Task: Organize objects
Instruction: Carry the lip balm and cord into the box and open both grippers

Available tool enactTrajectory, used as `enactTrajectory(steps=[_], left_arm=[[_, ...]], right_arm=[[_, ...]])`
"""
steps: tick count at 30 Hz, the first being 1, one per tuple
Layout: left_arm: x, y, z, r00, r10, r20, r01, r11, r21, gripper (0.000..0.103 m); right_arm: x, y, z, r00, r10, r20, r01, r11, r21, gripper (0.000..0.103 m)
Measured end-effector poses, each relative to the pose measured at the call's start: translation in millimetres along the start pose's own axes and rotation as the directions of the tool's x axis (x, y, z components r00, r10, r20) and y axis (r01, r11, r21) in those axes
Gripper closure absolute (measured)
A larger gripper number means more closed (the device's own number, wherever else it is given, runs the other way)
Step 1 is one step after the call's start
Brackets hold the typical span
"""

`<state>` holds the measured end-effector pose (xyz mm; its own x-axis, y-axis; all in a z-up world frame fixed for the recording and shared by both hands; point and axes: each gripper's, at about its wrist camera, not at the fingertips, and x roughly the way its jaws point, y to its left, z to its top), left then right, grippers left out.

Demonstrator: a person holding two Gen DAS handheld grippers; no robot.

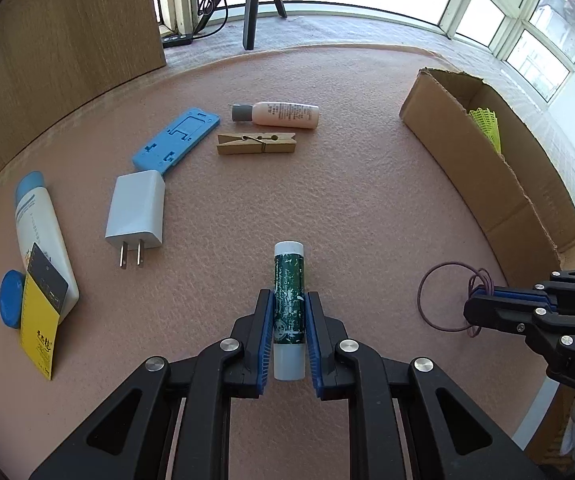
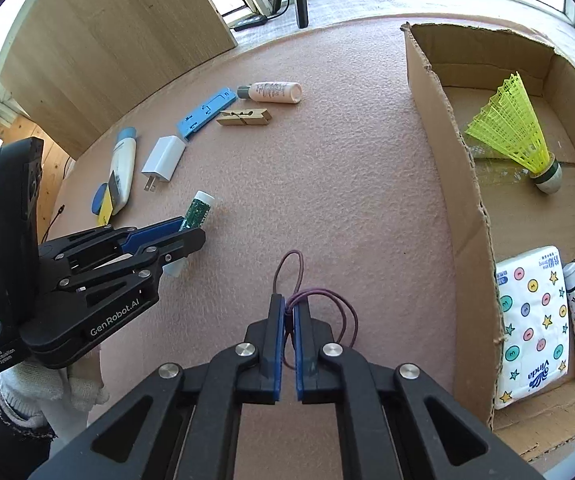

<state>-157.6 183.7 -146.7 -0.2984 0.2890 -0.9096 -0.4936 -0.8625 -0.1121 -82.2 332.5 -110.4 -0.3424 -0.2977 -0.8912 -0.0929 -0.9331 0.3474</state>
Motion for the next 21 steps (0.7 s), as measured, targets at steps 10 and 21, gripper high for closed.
enactTrajectory(steps=[10,21], left_arm=[[-38.5,-26.2,17.9,0.996,-0.033,0.084,0.031,0.999,0.022,0.086],[-60.9,-105.5,64.4,0.981,-0.119,0.154,0.102,0.989,0.109,0.086]], right_arm=[[-73.6,-11.8,7.9,0.991,-0.014,0.131,0.019,0.999,-0.039,0.099],[-133.4,-74.7,18.1,0.965,-0.132,0.225,0.135,0.991,0.002,0.099]])
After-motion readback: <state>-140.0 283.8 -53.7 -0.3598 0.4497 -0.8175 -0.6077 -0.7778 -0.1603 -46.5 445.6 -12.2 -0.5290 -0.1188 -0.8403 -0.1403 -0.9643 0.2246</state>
